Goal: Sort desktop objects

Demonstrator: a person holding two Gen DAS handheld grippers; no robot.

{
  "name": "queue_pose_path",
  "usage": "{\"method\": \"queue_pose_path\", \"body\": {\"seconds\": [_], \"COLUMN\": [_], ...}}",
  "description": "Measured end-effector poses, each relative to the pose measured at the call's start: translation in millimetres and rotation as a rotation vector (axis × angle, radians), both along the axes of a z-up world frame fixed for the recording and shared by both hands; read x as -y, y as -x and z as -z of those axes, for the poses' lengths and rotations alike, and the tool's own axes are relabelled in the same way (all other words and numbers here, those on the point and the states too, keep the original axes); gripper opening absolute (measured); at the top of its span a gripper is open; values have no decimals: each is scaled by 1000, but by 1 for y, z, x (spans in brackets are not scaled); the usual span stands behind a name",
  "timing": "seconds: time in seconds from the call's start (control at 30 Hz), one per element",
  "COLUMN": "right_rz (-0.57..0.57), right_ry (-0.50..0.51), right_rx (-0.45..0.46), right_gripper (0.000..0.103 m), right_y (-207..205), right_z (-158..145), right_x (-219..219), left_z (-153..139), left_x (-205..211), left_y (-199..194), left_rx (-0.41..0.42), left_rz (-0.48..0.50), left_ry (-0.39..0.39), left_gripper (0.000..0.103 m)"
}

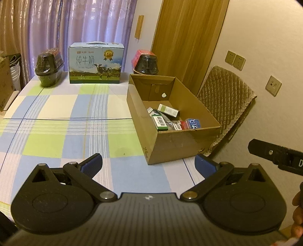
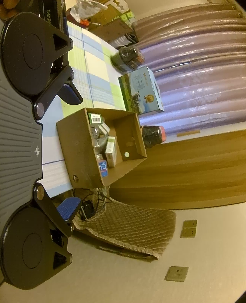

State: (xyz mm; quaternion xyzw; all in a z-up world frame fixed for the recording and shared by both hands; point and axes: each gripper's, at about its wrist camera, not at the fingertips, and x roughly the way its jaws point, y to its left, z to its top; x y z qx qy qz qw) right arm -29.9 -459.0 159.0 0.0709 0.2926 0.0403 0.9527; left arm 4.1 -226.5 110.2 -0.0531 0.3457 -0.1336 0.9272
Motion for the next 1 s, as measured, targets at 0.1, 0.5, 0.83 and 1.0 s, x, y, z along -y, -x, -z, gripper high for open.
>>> {"method": "queue_pose_path", "body": {"seconds": [0.1, 0.5, 0.83, 1.0], "right_rz": [-3, -11, -7, -8], "right_ry": [6, 18, 17, 18], "right_rx": [1, -3, -9, -9], "right_gripper": [101, 101, 101, 101], "right_y": [2, 2, 3, 4], "right_z": [1, 4, 5, 6], "right_x": [-2, -4, -3, -3], "left_z": [0, 4, 4, 4], "left_x": [2, 3, 2, 2], "left_y": [0, -1, 1, 1], "left_rx": [6, -2, 2, 4], "left_rz": [2, 2, 6, 12], "left_ry": [-12, -18, -16, -14], "left_gripper": [102, 102, 102, 102]}}
